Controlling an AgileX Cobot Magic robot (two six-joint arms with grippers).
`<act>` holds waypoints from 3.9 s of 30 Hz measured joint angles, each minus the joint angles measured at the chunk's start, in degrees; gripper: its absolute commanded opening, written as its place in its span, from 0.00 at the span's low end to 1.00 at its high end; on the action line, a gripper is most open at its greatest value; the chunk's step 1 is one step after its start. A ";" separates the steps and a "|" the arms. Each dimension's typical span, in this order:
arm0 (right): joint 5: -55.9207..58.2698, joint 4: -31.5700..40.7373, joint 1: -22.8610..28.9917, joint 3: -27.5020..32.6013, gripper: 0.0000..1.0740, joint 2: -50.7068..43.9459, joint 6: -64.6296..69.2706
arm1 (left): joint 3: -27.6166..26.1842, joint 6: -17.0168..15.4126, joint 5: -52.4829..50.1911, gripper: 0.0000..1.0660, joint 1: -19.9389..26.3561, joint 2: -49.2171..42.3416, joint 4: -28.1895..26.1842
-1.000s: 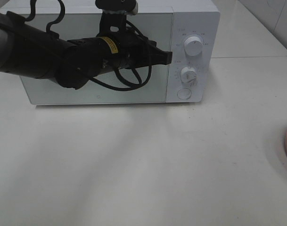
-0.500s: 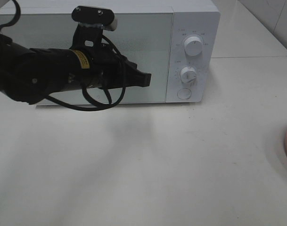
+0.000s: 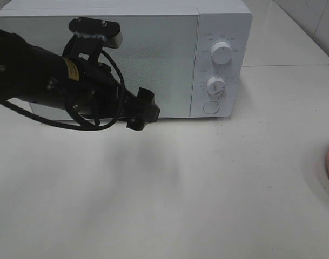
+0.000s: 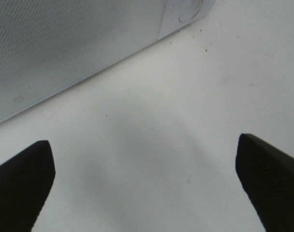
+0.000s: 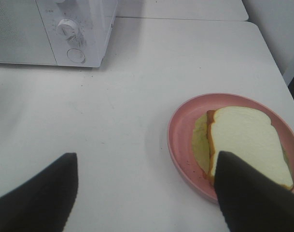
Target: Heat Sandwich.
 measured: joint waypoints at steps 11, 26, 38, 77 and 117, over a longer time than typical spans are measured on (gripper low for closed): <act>0.00 0.00 0.00 0.00 0.70 0.00 0.00 | -3.38 -0.69 15.87 0.92 0.00 -1.66 -0.97; 0.00 0.00 0.00 0.00 0.70 0.00 0.00 | -11.34 0.06 39.82 0.92 3.04 -2.29 -1.38; 0.00 0.00 0.00 0.00 0.70 0.00 0.00 | -11.34 6.65 52.14 0.92 19.08 -2.35 -5.61; 0.00 0.00 0.00 0.00 0.70 0.00 0.00 | 20.28 9.22 48.01 0.92 38.04 -50.94 -2.58; 0.00 0.00 0.00 0.00 0.70 0.00 0.06 | 23.61 4.53 51.91 0.92 38.10 -94.82 0.97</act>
